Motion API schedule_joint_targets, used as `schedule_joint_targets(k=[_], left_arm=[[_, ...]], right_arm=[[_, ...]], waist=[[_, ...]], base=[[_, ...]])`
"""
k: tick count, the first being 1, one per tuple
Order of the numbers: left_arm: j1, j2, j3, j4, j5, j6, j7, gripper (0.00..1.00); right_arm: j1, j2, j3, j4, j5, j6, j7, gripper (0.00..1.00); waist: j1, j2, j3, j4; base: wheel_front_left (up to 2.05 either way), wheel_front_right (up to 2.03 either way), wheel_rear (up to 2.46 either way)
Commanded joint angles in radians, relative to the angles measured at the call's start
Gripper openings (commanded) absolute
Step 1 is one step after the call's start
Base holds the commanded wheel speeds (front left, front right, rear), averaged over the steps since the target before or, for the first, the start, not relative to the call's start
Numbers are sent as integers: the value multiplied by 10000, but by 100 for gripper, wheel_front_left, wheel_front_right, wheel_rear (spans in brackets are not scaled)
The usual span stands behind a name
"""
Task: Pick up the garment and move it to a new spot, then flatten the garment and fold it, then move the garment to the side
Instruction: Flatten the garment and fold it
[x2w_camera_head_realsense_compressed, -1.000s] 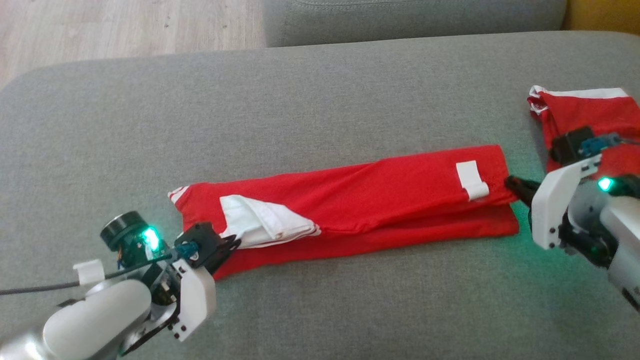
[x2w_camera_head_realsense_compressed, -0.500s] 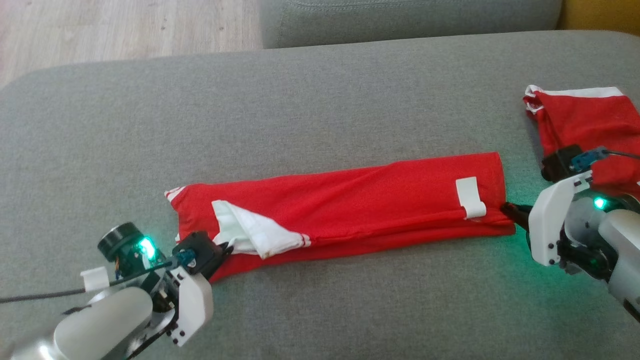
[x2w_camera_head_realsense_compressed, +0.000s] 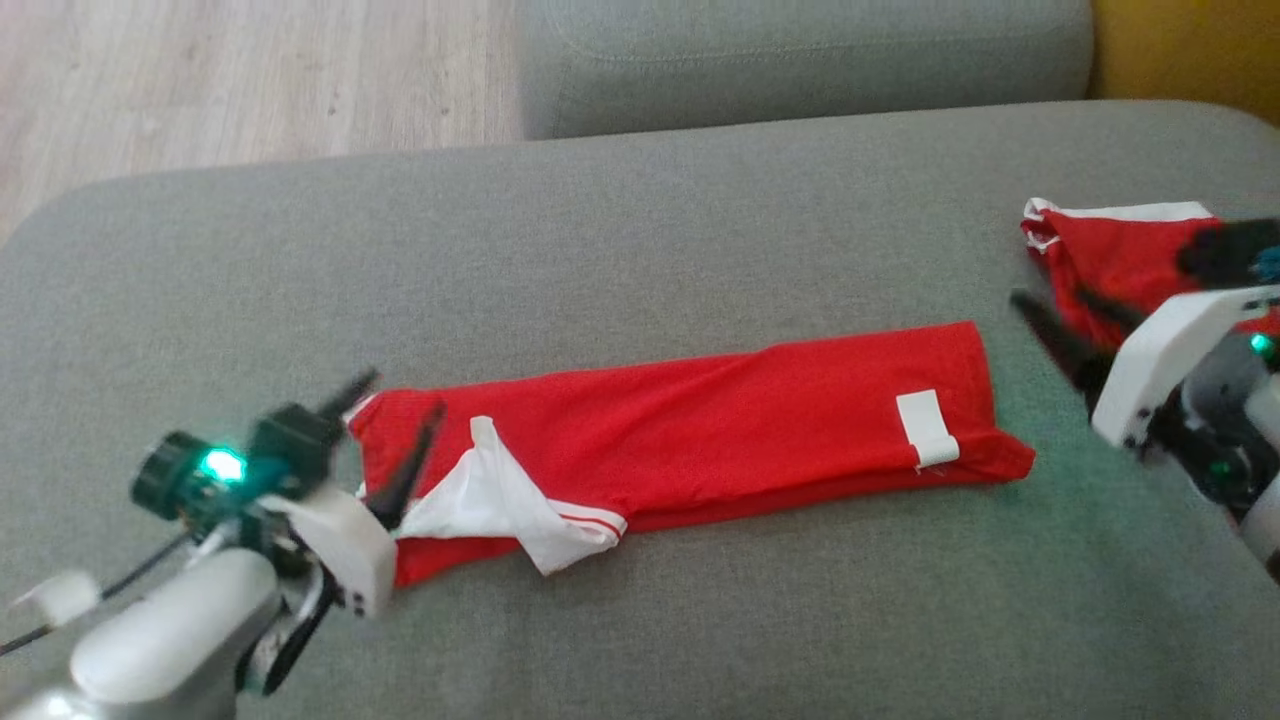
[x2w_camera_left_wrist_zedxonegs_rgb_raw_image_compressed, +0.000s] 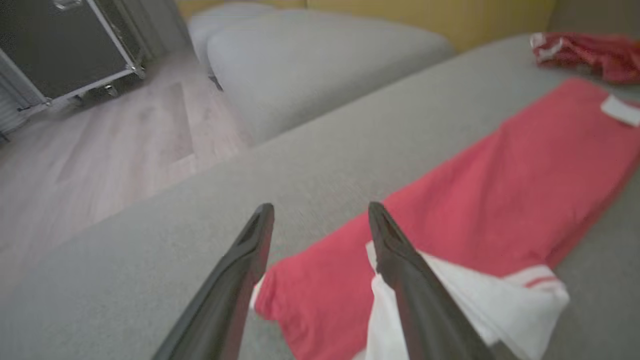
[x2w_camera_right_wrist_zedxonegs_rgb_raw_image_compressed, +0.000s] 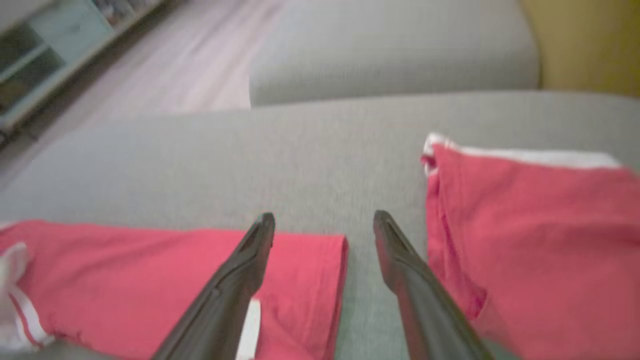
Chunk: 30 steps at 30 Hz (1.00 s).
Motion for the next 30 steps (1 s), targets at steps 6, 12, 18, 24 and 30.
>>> schedule_joint_targets(k=[6, 12, 18, 24, 30], left_arm=[[557, 206, 2444, -749, -1103, 1135, -1934, 100], [1728, -508, 4778, -1789, -450, 1627, -2090, 100], [3828, -1989, 7369, -2575, 1271, 1162, -2094, 100], [5207, -3606, 9203, -2474, 2549, -55, -2095, 100], [5415, -4613, 10202, -2142, 3553, -1197, -2096, 100]], right_arm=[[144, 666, -1290, -141, -802, -9, -3146, 100], [826, 1637, -2389, 184, -1963, -9, -4352, 100], [2365, 3277, -5284, -1061, -4671, -9, -4433, 100], [4091, 4868, -6902, -2218, -6747, -9, -4436, 100], [4369, 5342, -7397, -2392, -7636, -9, -4437, 100]], waist=[[0, -1, -351, 73], [0, -1, -493, 86], [0, -1, -460, -26], [0, -1, -317, -118], [0, -1, -49, -63]], base=[[0, 0, 0], [0, 0, 0], [0, 0, 0], [0, 0, 0], [0, 0, 0]])
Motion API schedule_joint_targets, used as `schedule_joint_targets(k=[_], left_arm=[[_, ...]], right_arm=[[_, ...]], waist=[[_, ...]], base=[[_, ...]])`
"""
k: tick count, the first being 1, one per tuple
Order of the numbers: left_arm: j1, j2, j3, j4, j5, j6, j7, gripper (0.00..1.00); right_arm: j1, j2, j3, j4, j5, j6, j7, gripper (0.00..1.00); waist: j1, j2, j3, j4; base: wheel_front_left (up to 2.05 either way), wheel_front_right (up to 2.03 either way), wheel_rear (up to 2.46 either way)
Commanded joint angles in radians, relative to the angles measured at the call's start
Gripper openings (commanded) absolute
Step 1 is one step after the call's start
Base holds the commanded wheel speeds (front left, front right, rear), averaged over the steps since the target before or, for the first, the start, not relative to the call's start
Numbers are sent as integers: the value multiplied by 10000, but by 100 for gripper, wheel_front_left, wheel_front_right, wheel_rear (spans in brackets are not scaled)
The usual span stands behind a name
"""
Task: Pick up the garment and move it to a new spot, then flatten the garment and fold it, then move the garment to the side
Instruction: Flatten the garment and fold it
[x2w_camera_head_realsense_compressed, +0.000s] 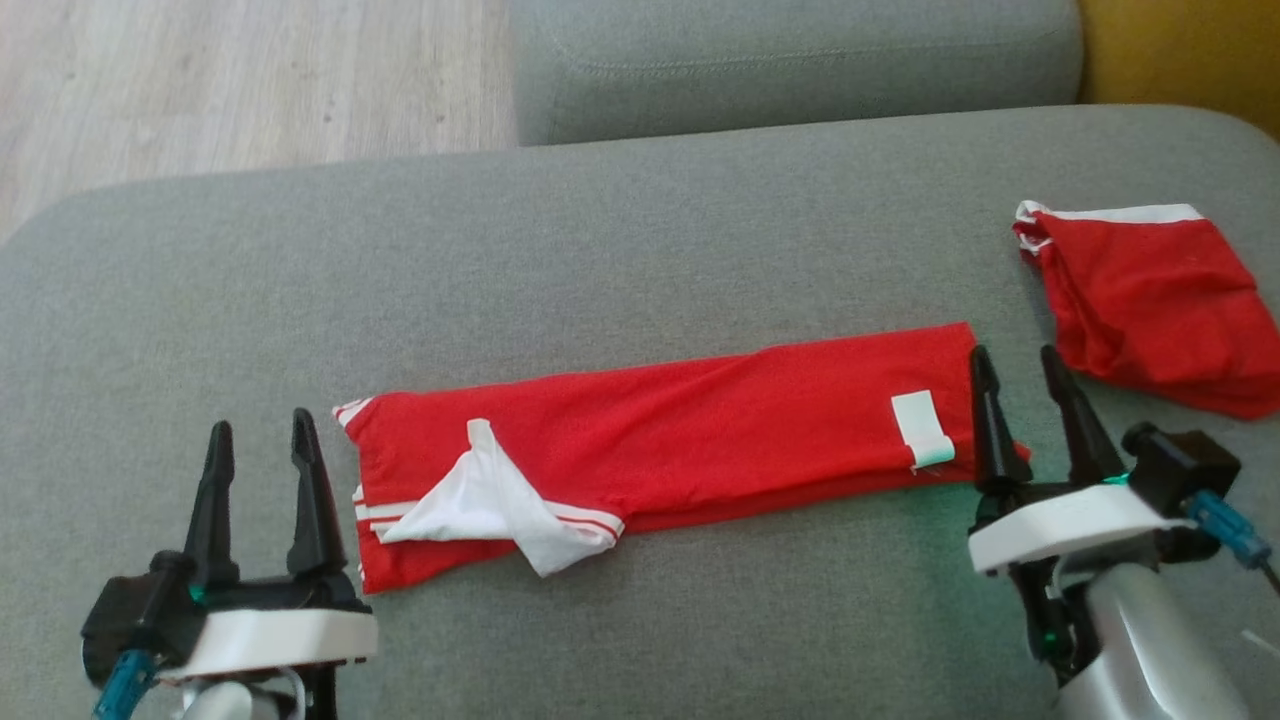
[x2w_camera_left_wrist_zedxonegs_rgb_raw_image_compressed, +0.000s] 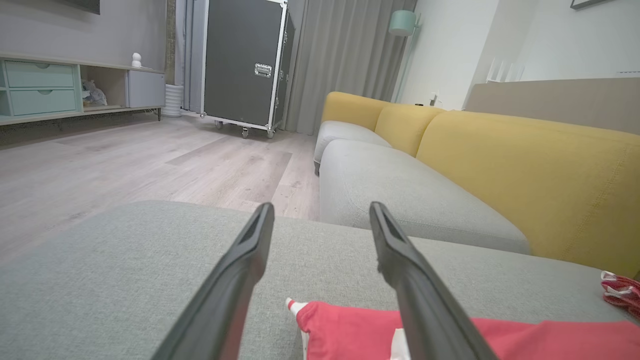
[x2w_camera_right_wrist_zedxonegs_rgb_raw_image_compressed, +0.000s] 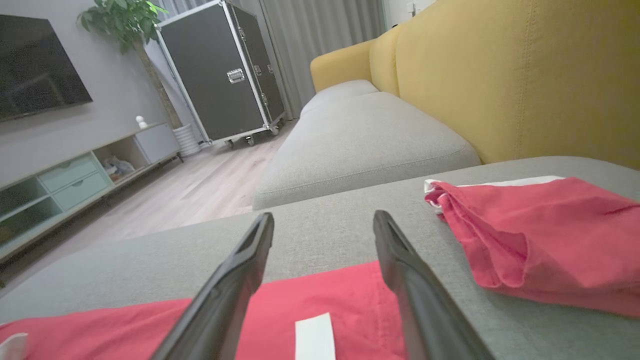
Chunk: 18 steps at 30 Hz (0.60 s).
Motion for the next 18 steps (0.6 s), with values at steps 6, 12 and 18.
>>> schedule_joint_targets(k=[6, 12, 18], left_arm=[[-762, -476, 896, 152, 820, -963, -81, 100], [-1105, -857, 1225, 558, 1250, -1505, -81, 100], [-1309, -1058, 1408, 759, 1535, -1773, -81, 100]], right_arm=[[-911, 291, -939, 866, -1041, -9, 118, 100], [-1435, 549, -1953, 2479, -1668, -9, 672, 100], [-1857, 578, -1736, 3879, -1229, -9, 930, 100]], waist=[[0, -1, 449, 183], [0, -1, 824, 341], [0, -1, 996, 448]], base=[[0, 0, 0], [0, 0, 0], [0, 0, 0]])
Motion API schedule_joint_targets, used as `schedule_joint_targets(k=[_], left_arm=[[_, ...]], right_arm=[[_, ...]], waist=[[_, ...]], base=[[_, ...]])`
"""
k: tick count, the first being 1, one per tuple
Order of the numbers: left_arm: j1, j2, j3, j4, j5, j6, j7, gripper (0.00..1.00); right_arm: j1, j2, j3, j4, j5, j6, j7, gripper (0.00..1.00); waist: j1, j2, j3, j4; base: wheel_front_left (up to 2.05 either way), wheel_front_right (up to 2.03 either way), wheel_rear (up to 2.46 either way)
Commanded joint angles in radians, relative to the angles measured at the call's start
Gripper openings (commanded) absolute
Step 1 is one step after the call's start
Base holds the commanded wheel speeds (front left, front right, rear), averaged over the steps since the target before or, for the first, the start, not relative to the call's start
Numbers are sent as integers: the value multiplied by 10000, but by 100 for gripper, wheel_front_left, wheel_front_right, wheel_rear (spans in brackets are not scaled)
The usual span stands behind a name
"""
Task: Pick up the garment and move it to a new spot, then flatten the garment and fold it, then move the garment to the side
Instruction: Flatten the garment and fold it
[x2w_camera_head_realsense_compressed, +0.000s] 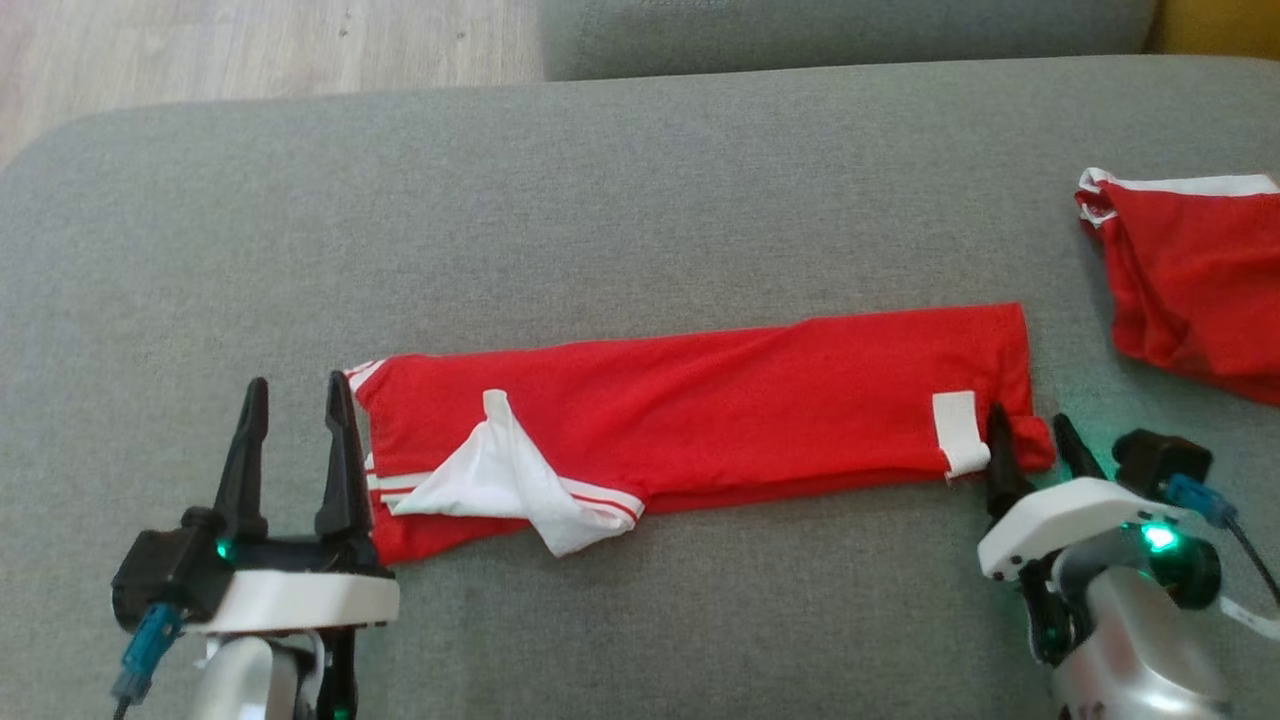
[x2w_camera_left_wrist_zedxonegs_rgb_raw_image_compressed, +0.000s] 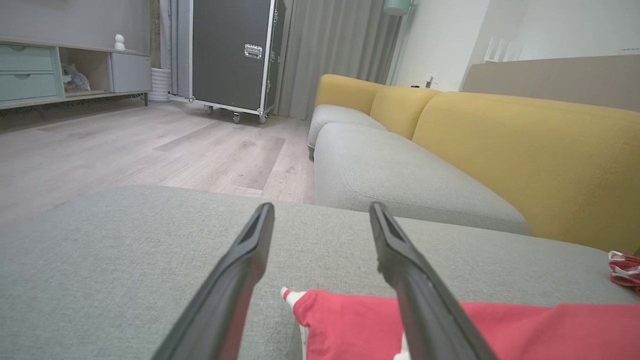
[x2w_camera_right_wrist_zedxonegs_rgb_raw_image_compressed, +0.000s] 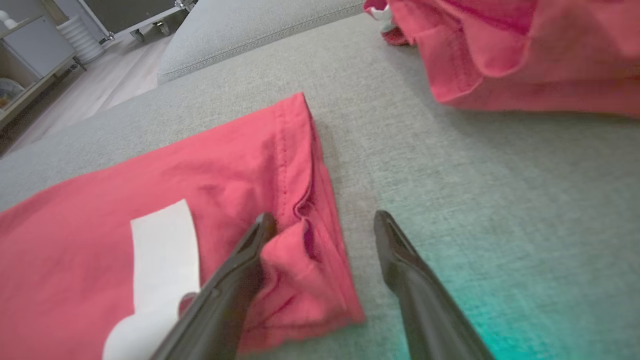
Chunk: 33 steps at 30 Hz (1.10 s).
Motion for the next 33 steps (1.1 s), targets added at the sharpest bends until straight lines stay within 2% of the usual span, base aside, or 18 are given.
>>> schedule_joint_targets(k=[1, 6, 7, 9, 14, 23, 29, 33], left_arm=[[-436, 26, 474, -261, 118, -61, -81, 100], [-482, -58, 644, -206, 256, -155, -81, 100], [-490, -71, 666, -193, 282, -167, -81, 100], [-495, -98, 704, -172, 320, -188, -81, 100], [-403, -156, 820, -175, 375, -219, -82, 100], [-299, -230, 899, -220, 407, -242, -82, 100], [-268, -259, 733, -150, 372, -246, -82, 100], [-157, -247, 730, -148, 341, -247, -82, 100]], right_arm=[[-415, 57, 472, 32, 174, -9, 6, 100], [-662, 58, 850, 747, 230, -9, 14, 100], [-702, 58, 893, 847, 231, -9, -20, 88], [-796, 59, 929, 1002, 204, -9, -136, 0], [-1045, -18, 332, 1033, -315, -9, -571, 0], [-1285, -704, -1156, 478, -987, -9, -729, 0], [-1310, -540, -999, 81, -817, -9, -537, 0], [-1269, -308, -534, -391, -598, -9, -372, 0]], waist=[[-1, -1, 34, 22], [-1, -1, 72, 9], [-1, -1, 68, 1], [-1, -1, 36, -22], [-1, -1, -97, -154], [-1, -1, -284, -384], [-1, -1, -486, -324], [-1, -1, -776, -205]], base=[[0, 0, 0], [0, 0, 0], [0, 0, 0], [0, 0, 0], [0, 0, 0], [0, 0, 0], [0, 0, 0], [0, 0, 0]])
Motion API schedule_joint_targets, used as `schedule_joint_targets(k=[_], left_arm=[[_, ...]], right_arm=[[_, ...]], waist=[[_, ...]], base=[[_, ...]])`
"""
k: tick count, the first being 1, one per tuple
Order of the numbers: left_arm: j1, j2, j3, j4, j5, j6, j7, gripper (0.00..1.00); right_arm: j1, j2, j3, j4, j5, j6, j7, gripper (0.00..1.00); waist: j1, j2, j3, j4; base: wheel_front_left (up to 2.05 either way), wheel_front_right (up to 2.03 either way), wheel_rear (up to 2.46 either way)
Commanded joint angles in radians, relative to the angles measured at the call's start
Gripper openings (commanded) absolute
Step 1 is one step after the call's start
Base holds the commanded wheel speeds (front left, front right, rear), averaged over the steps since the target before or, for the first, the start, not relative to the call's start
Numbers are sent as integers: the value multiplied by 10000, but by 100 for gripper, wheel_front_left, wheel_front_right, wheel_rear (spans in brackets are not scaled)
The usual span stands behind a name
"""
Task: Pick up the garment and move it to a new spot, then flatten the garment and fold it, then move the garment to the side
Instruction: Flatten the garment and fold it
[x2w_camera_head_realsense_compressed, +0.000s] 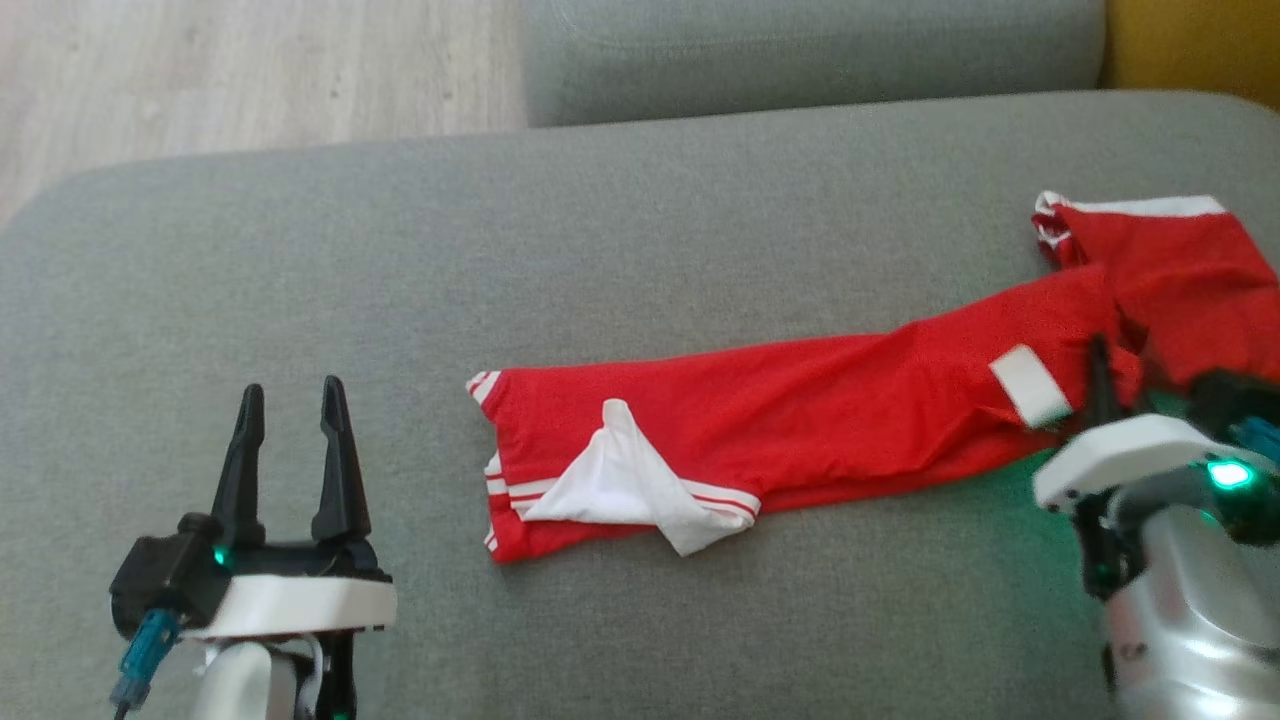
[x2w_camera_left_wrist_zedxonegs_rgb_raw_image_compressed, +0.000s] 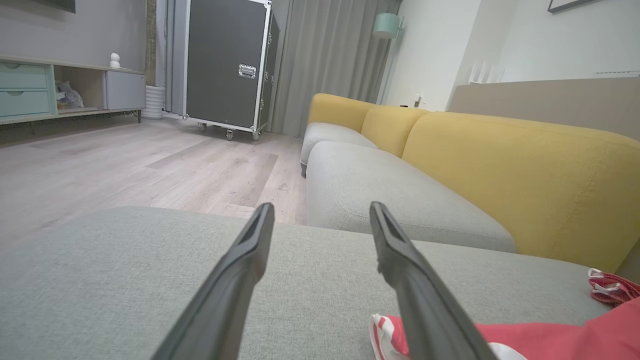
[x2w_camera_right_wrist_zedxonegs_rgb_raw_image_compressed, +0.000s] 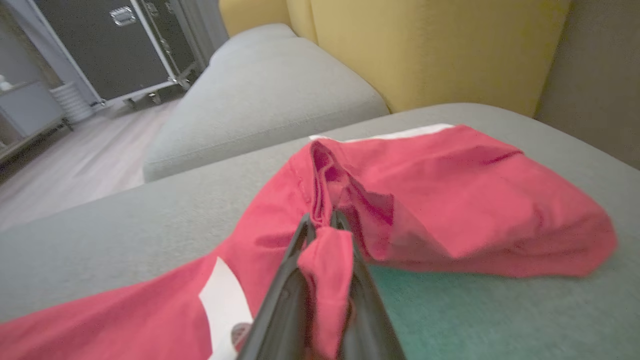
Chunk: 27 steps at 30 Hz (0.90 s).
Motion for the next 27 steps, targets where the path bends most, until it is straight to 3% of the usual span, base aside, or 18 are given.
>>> schedule_joint_targets(k=[1, 8, 14, 27], left_arm=[[-106, 75, 272, -293, 3, 17, -80, 100], [156, 153, 297, -316, 13, 17, -80, 100], [340, 275, 223, -332, -1, 16, -80, 100], [235, 385, -180, -370, -85, 16, -80, 100]], right_arm=[[-324, 188, 579, -588, 152, -9, 95, 0], [-91, 477, 2363, -1893, 1086, -9, 820, 0], [189, 490, 4737, -2978, 3001, -9, 1229, 0], [86, 493, 8151, -2581, 5046, -9, 852, 0]], waist=[[0, 0, -233, 112], [0, 0, -855, 462], [0, 0, -1109, 867], [0, 0, -911, 2175]], base=[[0, 0, 0], [0, 0, 0], [0, 0, 0], [0, 0, 0]])
